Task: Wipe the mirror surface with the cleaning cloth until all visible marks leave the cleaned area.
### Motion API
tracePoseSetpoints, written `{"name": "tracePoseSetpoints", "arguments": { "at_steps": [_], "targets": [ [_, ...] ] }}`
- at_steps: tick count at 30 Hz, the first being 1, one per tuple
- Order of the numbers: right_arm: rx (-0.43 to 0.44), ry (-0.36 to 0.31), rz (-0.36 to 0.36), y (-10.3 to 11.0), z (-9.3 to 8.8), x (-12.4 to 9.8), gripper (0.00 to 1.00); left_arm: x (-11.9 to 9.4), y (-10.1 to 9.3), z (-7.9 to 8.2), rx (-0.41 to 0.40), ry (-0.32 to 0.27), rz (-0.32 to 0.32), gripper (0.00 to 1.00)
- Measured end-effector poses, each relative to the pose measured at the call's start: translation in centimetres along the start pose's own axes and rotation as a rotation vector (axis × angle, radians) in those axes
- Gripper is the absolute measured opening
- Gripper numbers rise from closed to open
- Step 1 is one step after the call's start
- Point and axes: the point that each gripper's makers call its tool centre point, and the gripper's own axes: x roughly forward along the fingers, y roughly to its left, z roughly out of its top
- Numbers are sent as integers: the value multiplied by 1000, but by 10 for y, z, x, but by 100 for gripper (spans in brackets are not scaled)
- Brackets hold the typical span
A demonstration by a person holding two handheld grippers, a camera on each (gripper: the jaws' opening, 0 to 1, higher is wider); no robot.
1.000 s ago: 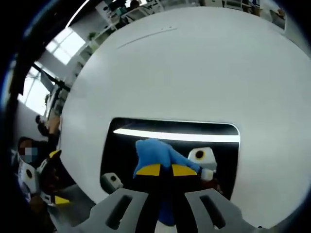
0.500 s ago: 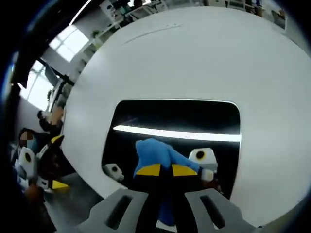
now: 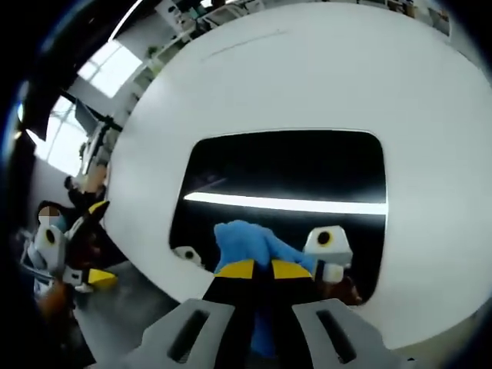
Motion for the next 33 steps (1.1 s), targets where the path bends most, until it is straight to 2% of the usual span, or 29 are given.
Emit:
{"name": "tracePoseSetpoints", "arguments": {
  "at_steps": [5, 15, 19, 22, 26, 30, 33],
  "targets": [
    [7, 8, 16, 1, -8, -3, 1, 0, 1, 0, -10, -2, 4, 97],
    [9, 5, 34, 0, -7, -3, 1, -1, -1, 1, -6, -5, -1, 97],
    [26, 12, 33, -7, -7, -7, 1, -1, 0, 1, -12, -7, 3, 97],
    [22, 24, 30, -10, -7, -8, 1, 0, -2, -3, 3, 19, -7, 97],
    [23, 28, 40, -9, -7, -7, 1, 0, -1, -2, 4, 16, -5, 97],
    [40, 3, 49, -9, -9, -10, 1, 0, 0, -2, 7, 14, -4, 97],
    [22, 10, 41, -10, -9, -10, 1, 0, 1, -3, 17, 23, 0, 97]
  ]
}}
